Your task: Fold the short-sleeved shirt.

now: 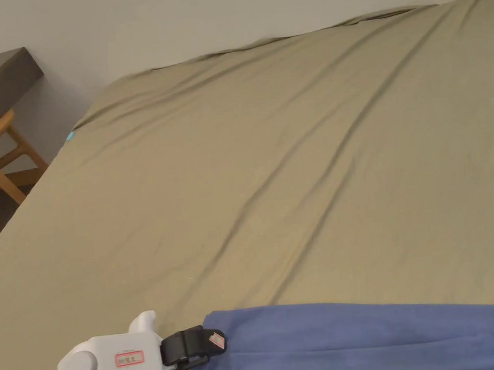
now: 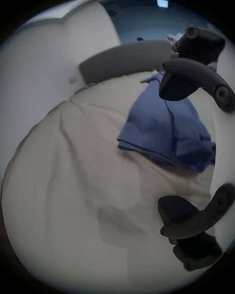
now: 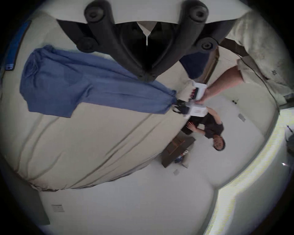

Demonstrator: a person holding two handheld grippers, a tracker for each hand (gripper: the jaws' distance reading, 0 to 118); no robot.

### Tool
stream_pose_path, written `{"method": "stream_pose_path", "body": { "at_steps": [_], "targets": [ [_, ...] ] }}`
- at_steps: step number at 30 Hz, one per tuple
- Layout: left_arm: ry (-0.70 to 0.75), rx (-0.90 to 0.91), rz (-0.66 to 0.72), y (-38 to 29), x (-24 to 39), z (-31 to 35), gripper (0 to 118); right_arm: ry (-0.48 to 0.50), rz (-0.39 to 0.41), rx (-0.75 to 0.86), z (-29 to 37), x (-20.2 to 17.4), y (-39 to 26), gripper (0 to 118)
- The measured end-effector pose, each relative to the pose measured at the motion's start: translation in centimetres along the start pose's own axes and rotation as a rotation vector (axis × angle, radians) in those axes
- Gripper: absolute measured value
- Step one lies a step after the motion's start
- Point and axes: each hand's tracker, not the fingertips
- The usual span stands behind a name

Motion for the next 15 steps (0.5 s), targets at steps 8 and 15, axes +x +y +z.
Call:
{"method": "stream_pose_path", "body": {
  "at_steps": [8,15],
  "targets": [
    [0.458,0.031,-0.516,-3.9,8.0,-2.5,77,-0.321,0.008,0.086,-0.8,-1.8,1.6,2],
    [0.475,0.215,-0.415,-4.4,8.9,2.0,14,-0.398,-0.031,0.090,-1.5,-3.5,2.1,2]
  ]
}}
